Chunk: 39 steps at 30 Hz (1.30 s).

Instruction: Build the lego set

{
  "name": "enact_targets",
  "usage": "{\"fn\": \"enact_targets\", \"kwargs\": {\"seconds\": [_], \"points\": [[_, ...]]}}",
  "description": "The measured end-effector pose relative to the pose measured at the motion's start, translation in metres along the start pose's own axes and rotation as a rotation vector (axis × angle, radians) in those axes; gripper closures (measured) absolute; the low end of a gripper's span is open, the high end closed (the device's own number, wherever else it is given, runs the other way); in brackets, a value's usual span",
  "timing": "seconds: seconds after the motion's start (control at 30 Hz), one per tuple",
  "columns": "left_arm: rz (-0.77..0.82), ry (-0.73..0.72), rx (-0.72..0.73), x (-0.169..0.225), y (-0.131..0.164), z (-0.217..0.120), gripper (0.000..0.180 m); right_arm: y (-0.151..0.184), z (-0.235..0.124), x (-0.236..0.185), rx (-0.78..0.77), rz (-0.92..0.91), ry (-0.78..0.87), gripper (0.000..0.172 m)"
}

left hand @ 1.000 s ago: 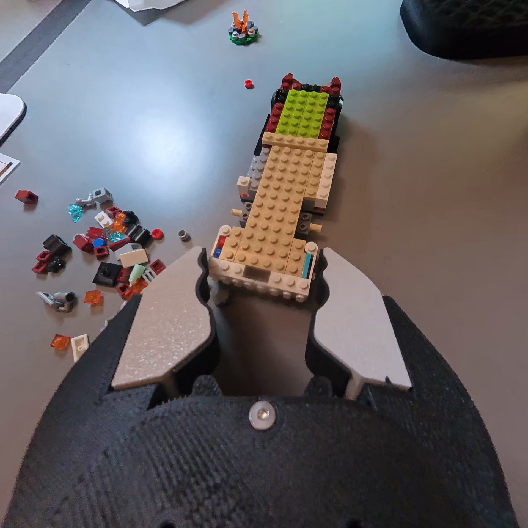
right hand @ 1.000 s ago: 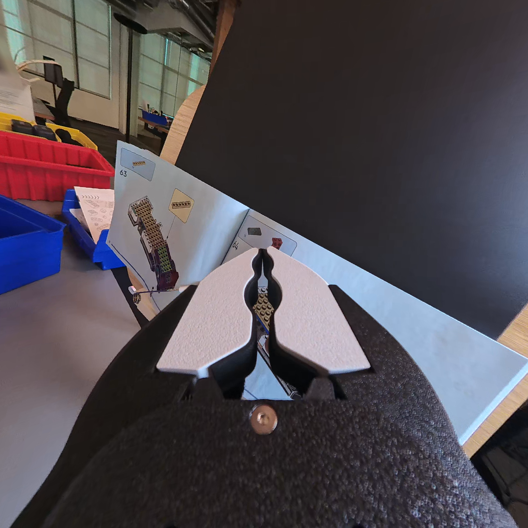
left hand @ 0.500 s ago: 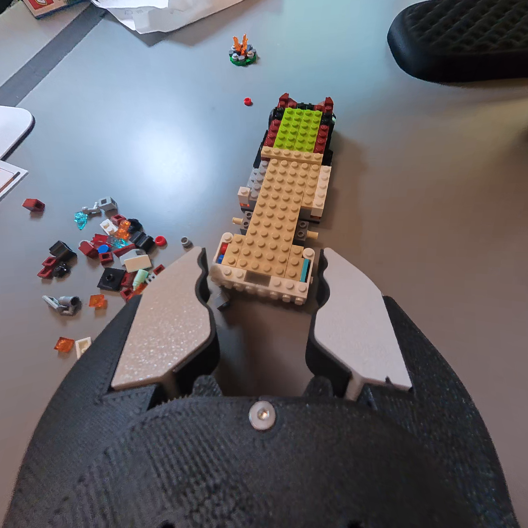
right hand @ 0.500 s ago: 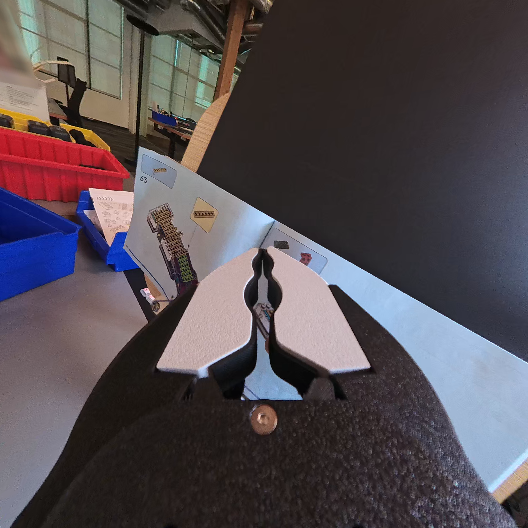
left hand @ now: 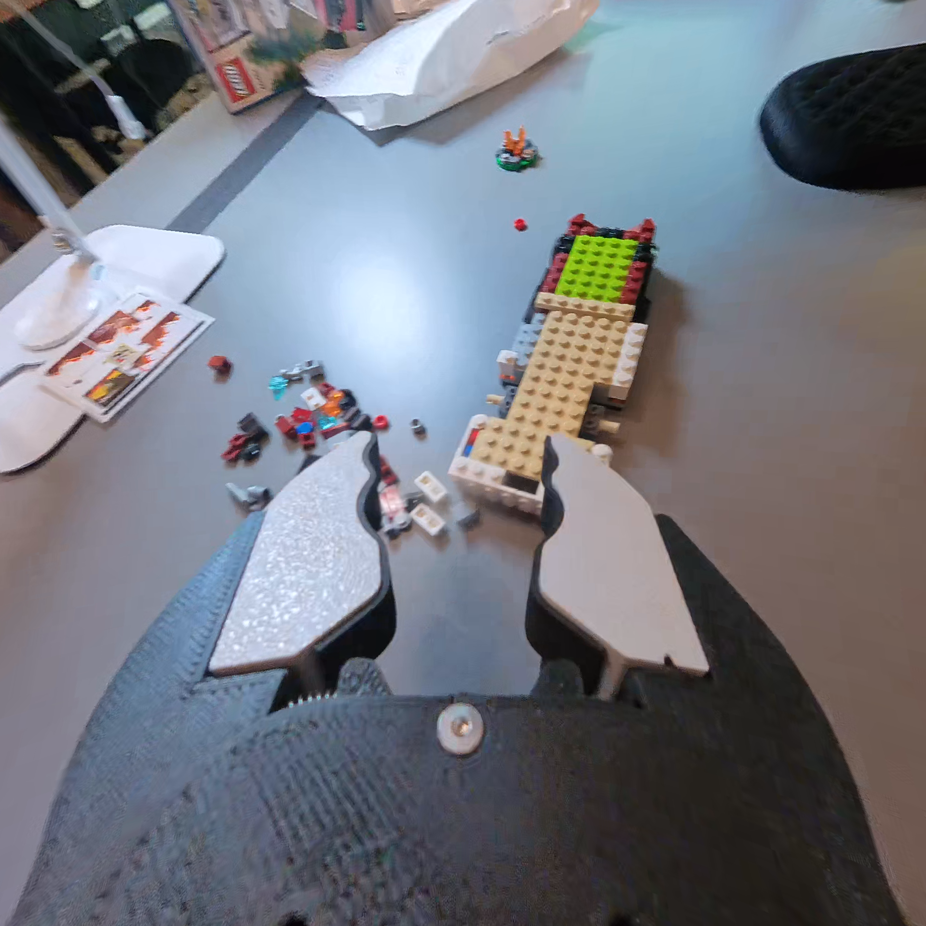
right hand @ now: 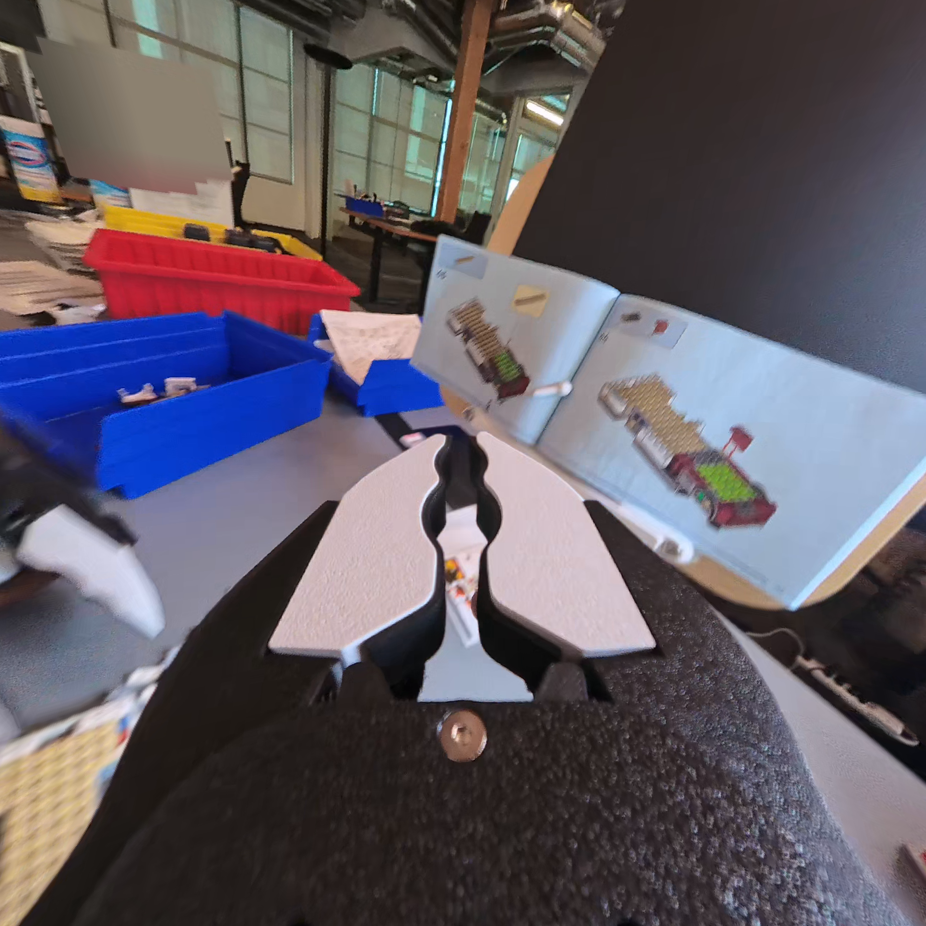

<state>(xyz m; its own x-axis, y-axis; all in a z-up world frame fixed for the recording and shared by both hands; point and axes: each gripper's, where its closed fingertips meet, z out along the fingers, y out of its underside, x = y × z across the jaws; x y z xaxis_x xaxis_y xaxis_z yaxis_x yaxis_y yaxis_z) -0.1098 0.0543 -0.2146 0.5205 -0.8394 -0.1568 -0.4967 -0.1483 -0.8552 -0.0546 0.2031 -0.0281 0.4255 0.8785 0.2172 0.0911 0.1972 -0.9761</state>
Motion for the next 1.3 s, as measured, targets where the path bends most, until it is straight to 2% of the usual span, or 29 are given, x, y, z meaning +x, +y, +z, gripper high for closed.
{"fn": "enact_targets", "kwargs": {"seconds": [0.13,0.23,0.33,0.57,0.73,0.87,0.93,0.97,1.03,1.1,1.2,1.3], "points": [[-0.082,-0.165,0.004,-0.037,0.007,-0.015,0.14,0.033,-0.062,-0.038,-0.056,0.036,-0.037,0.164],[-0.154,-0.204,0.013,-0.05,0.012,-0.019,0.151,0.062,-0.1,-0.058,-0.074,0.111,-0.036,0.161],[-0.158,-0.216,-0.019,-0.054,0.019,-0.019,0.161,0.084,-0.125,-0.069,-0.064,0.159,-0.011,0.16],[-0.136,-0.227,-0.078,-0.055,0.032,-0.017,0.18,0.095,-0.132,-0.065,-0.009,0.165,0.018,0.158],[-0.13,-0.285,0.048,-0.063,0.008,-0.033,0.18,0.097,-0.14,-0.052,-0.017,0.086,0.11,0.153],[-0.139,-0.367,0.169,-0.074,-0.014,-0.054,0.18,0.095,-0.146,-0.038,0.004,0.096,0.16,0.153],[-0.109,-0.472,0.22,-0.088,-0.026,-0.081,0.18,0.098,-0.147,-0.033,0.006,0.128,0.184,0.158],[-0.082,-0.577,0.231,-0.102,-0.03,-0.104,0.18,0.099,-0.147,-0.031,0.004,0.137,0.196,0.161],[-0.098,-0.779,0.233,-0.136,-0.028,-0.166,0.18,0.102,-0.147,-0.028,-0.015,0.131,0.211,0.169],[-0.204,-0.905,0.229,-0.169,-0.012,-0.226,0.18,0.101,-0.147,-0.028,-0.023,0.108,0.22,0.172],[-0.409,-0.914,0.168,-0.209,0.022,-0.278,0.176,0.098,-0.146,-0.03,-0.019,0.101,0.22,0.172],[-0.513,-0.846,-0.01,-0.241,0.057,-0.288,0.167,0.1,-0.145,-0.032,-0.028,0.094,0.215,0.171]]}}
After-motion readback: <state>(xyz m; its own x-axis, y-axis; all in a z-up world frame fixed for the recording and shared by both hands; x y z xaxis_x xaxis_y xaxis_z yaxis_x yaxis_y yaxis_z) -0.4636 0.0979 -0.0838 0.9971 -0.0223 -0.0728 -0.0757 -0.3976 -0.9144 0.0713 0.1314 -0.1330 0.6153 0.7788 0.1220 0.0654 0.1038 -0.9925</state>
